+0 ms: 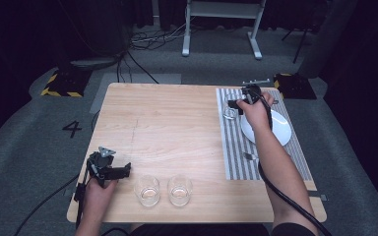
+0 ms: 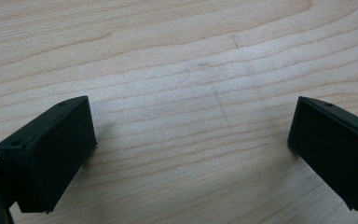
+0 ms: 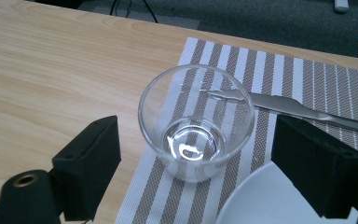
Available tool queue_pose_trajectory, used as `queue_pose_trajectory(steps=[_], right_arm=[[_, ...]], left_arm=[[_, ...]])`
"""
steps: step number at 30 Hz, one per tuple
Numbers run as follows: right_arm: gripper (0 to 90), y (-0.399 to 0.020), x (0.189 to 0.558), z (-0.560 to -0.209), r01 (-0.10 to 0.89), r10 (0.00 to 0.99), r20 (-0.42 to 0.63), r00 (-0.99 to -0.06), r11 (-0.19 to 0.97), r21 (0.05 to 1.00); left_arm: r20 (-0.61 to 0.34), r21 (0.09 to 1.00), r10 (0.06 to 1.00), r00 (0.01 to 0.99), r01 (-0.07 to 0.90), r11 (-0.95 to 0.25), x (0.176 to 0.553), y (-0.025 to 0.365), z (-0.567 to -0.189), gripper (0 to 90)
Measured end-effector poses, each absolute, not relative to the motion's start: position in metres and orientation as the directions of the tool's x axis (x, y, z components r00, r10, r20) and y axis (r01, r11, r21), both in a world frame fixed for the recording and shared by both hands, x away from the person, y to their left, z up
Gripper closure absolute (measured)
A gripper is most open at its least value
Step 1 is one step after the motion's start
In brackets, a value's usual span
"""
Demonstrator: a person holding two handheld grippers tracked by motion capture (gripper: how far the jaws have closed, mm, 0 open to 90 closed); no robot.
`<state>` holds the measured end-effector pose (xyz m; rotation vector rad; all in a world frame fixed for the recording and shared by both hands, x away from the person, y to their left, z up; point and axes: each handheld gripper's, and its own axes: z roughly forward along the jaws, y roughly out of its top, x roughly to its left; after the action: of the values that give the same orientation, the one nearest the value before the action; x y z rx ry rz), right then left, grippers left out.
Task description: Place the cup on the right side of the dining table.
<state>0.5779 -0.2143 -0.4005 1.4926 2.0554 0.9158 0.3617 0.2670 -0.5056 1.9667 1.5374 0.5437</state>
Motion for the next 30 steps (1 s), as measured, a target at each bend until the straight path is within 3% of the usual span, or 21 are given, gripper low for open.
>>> queue_pose_trajectory(steps=[30], right_arm=[[16.3, -0.274, 0.474, -0.328, 0.602, 0.911, 0.036, -0.411, 0.242, 0.761]], left_arm=[[-0.033, 0.661, 0.967, 0.254, 0.731, -0.17, 0.362, 0.267, -0.506, 1.0]])
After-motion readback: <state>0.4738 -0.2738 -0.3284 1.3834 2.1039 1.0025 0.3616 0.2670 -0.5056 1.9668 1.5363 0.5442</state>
